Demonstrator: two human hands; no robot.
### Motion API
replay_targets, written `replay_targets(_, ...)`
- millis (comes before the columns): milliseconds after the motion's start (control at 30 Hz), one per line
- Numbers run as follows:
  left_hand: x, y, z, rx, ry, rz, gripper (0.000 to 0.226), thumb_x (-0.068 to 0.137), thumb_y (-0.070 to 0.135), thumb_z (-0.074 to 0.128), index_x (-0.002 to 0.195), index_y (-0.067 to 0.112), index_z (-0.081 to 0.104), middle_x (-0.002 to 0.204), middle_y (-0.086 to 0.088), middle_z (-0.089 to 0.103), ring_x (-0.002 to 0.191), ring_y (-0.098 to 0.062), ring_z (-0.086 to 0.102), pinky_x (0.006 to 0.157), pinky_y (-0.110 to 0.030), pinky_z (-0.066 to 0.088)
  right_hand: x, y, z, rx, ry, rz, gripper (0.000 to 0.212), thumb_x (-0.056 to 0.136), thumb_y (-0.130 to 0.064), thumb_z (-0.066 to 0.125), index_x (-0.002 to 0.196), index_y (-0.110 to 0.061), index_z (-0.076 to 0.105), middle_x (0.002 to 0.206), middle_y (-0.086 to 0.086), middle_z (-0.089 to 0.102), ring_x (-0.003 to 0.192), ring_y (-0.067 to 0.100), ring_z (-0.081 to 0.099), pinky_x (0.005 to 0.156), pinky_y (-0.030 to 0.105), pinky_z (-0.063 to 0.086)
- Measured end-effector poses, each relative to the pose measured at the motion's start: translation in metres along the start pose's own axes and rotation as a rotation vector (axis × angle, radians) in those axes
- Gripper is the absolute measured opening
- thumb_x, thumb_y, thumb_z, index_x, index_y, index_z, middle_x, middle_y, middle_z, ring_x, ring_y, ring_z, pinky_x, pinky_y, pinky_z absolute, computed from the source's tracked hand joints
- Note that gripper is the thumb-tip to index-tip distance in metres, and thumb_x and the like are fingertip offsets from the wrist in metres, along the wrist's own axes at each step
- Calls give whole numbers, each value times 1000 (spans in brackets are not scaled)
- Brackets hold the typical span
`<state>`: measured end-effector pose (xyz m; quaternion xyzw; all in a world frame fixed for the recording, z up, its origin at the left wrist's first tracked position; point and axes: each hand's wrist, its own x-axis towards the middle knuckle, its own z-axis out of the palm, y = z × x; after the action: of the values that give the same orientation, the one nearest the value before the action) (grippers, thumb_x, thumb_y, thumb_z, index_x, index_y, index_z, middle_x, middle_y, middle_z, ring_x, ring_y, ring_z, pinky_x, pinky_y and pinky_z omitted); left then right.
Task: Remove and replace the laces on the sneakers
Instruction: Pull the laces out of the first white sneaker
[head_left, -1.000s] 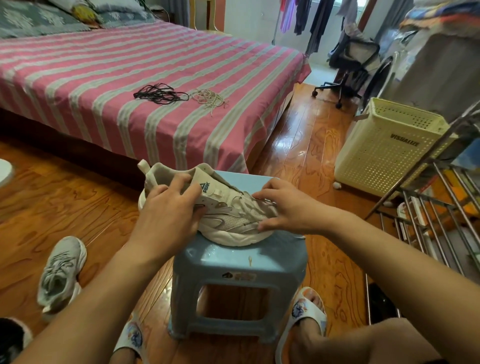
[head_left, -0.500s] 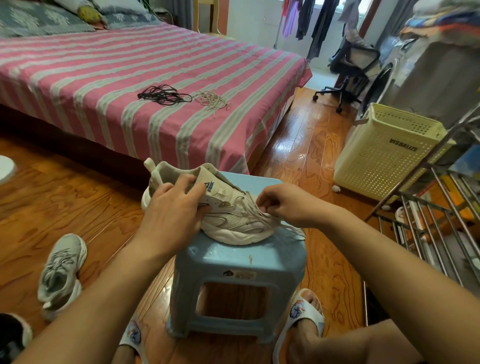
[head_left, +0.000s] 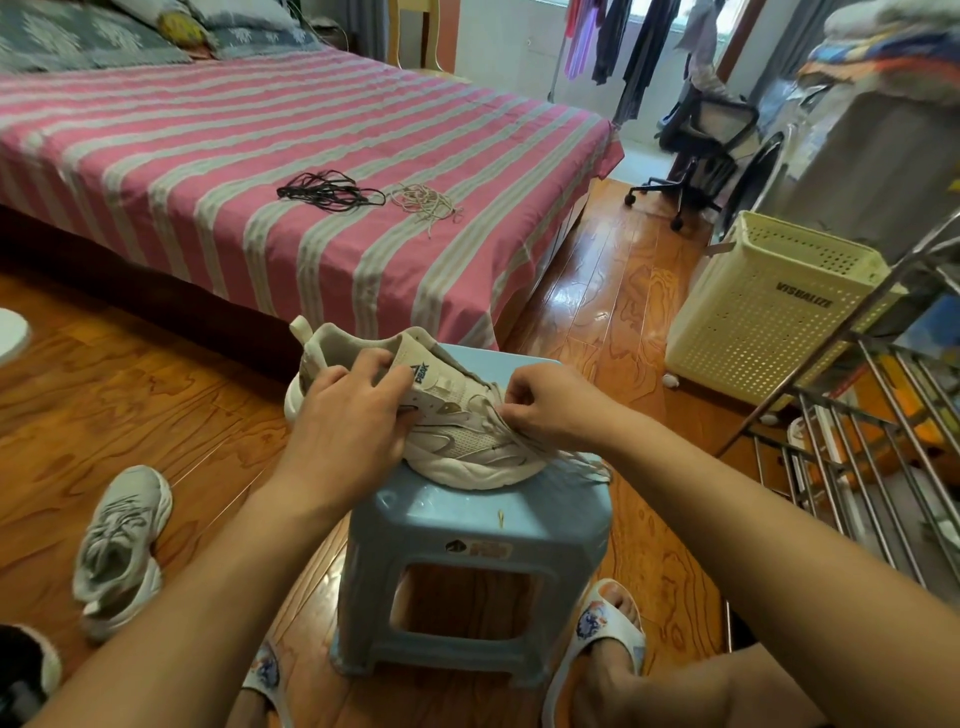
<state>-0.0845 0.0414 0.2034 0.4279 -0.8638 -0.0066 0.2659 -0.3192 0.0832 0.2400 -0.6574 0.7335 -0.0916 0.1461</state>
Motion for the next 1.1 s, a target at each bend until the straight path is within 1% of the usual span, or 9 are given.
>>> replay_targets(100,0,0,1,4,-5,-1,29,86,26,75,110,19,62,128,-6,60,88,-36,59,86,-46,47,0,2,-10,55,-111,-12,9,85,-23,72,89,-16,68,88,-1,68,83,18,61,73,30,52)
replay_targets(233,0,-1,2,-2,-16,-13,32,86,27,73,114,19,61,130,-6,59,91,-37,58,88,-48,47,3,-7,-15,-25,-203,-16,23,81,-29,76,91,-9,70,91,8,71,80,19,61,74,38,55)
replay_targets(433,0,-2,1,1,-26,-15,34,87,29,73,117,20,60,132,-5,58,95,-38,58,90,-49,47,-1,-4,-23,-38,-213,-16,19,94,-18,57,98,-6,71,99,12,71,81,18,57,72,27,49)
replay_targets(500,0,-2,1,2,-27,-14,34,87,29,73,117,20,60,132,-6,58,95,-38,59,90,-49,47,-3,-5,-20,3,-194,-8,23,93,-29,64,95,-7,71,95,9,72,81,21,62,77,32,52)
replay_targets(600,0,-1,1,-1,-28,-18,34,87,30,73,117,21,60,132,-6,58,95,-38,59,91,-49,48,-3,-8,-8,37,-134,28,39,87,-44,72,91,-5,67,80,4,65,68,16,53,66,32,46)
replay_targets(767,0,0,1,1,-23,-10,34,85,27,75,115,18,61,131,-8,59,94,-38,59,91,-48,46,-2,-4,-11,100,-142,47,26,95,-37,65,93,-12,64,90,3,66,82,19,56,76,36,50)
replay_targets(867,0,1,0,-3,-31,-11,33,86,27,74,116,18,61,131,-8,58,97,-38,59,93,-48,46,-4,-10,-10,114,-176,80,36,85,-48,73,89,-15,59,86,1,62,77,17,52,69,33,45)
replay_targets(967,0,1,-1,-4,-33,-14,32,87,27,73,116,19,60,132,-7,58,98,-37,59,94,-48,46,-5,-18,-1,29,-171,99,42,80,-54,76,89,-19,54,87,-1,60,76,16,51,64,30,42)
replay_targets(1100,0,-1,-1,0,-44,-19,30,89,28,73,115,20,60,133,-6,57,100,-40,59,94,-50,46,-10,-20,4,-229,-34,8,25,92,-37,63,91,-12,61,88,4,61,85,26,56,73,36,49)
